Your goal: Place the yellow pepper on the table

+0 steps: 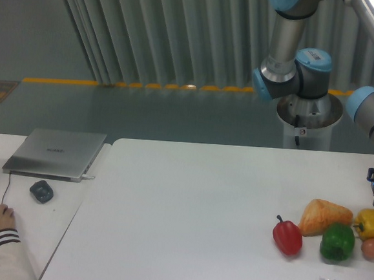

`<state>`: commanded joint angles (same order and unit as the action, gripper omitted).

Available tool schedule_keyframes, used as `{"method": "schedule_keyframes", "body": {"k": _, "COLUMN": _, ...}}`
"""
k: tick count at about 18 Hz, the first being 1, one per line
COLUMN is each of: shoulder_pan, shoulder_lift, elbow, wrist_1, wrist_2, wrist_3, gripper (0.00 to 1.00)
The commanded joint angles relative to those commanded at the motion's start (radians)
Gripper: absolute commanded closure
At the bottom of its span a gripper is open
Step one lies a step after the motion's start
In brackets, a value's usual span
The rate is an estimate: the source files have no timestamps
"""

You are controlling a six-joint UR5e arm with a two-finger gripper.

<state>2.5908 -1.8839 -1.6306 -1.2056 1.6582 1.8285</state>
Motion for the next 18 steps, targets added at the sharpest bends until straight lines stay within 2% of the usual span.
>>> {"method": "schedule_keyframes", "body": {"k": 2, "shoulder_pan": 0.015, "shoulder_lift": 0.038, "elbow": 0.005, "wrist_1": -0.003, "wrist_2": -0.012, "wrist_3": -0.046, "gripper": 0.00}}
{"method": "schedule_keyframes", "body": {"k": 4, "shoulder_pan": 0.017, "shoulder_lift": 0.052, "elbow": 0.026, "wrist_1": -0.011, "wrist_2": -0.023, "wrist_3": -0.150, "gripper": 0.00}}
{"method": "schedule_keyframes", "body": {"k": 6, "shoulder_pan": 0.012, "shoulder_lift": 0.074, "elbow": 0.037, "wrist_1": -0.023, "wrist_2": -0.046, "wrist_3": -0.179, "gripper": 0.00}}
{"method": "schedule_keyframes", "body": {"k": 8, "shoulder_pan": 0.015, "shoulder_lift": 0.080, "elbow": 0.047, "wrist_1": -0.072, "wrist_2": -0.083, "wrist_3": -0.180, "gripper": 0.00}}
{"method": "schedule_keyframes", "body": {"k": 12, "shoulder_pan": 0.014, "shoulder_lift": 0.063, "elbow": 0.116, "wrist_1": -0.133, "wrist_2": -0.117, "wrist_3": -0.176, "gripper": 0.00}}
{"method": "schedule_keyframes", "body": {"k": 18, "shoulder_pan": 0.009, "shoulder_lift": 0.049, "elbow": 0.117, "wrist_1": -0.129, "wrist_2": -0.114, "wrist_3": -0.167, "gripper": 0.00}}
